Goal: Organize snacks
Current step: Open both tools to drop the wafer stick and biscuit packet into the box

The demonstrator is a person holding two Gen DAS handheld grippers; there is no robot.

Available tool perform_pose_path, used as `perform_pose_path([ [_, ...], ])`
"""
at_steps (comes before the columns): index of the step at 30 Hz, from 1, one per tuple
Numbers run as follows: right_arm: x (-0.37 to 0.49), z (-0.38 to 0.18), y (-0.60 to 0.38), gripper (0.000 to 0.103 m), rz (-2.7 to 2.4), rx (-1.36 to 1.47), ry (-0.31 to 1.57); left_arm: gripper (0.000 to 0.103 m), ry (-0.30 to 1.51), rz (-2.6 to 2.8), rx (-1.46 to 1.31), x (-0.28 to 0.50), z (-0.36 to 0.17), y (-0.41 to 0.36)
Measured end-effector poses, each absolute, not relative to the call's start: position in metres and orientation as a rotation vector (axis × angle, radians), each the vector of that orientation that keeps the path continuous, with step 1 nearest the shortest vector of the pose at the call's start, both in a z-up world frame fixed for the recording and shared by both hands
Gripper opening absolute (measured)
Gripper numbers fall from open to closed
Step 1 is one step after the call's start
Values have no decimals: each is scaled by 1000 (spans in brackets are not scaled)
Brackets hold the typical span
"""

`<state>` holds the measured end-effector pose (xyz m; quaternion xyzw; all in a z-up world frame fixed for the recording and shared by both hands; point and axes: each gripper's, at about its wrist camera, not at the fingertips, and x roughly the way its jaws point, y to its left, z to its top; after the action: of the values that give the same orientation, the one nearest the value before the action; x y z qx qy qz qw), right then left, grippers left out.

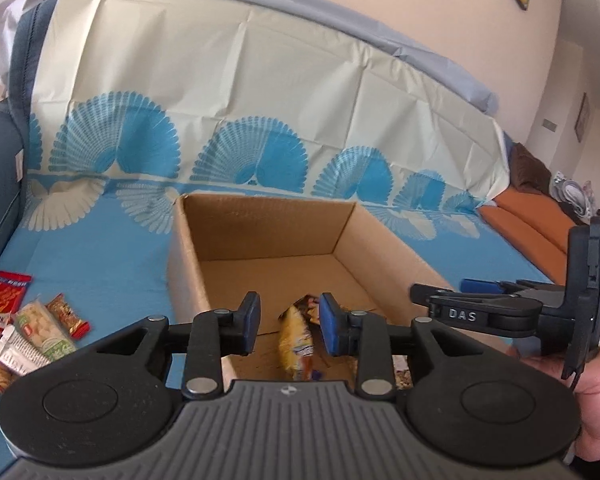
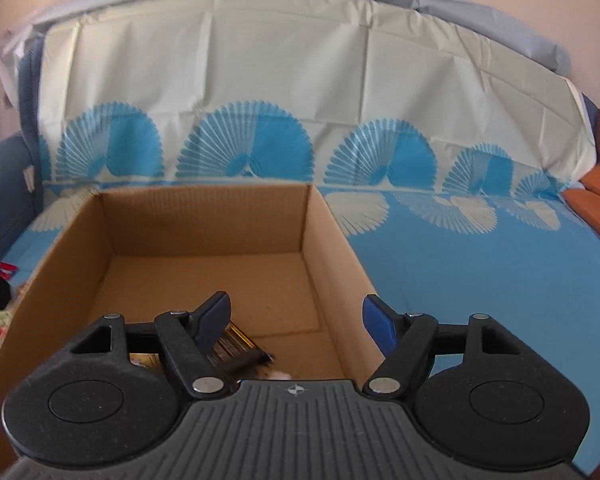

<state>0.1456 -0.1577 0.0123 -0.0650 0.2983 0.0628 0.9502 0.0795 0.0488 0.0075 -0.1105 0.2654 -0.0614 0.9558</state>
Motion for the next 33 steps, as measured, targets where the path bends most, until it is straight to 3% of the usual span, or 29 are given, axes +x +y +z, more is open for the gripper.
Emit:
perform_pose_path([
  [9, 159, -12, -179, 73, -51, -146, 733, 48, 715, -29, -279, 97, -17, 70],
  [10, 160, -14, -181, 68, -58, -136, 746, 48, 727, -37, -276, 98, -18, 68],
  [14, 163, -17, -194, 29, -109, -91, 785, 50, 784, -89, -270, 100, -27, 58],
  [30, 157, -11, -196, 30, -152, -74, 789, 51, 763, -150, -261, 97, -25, 63],
  [33, 152, -5, -191, 50, -138, -71, 755, 51, 736, -143, -261, 91, -20, 68],
])
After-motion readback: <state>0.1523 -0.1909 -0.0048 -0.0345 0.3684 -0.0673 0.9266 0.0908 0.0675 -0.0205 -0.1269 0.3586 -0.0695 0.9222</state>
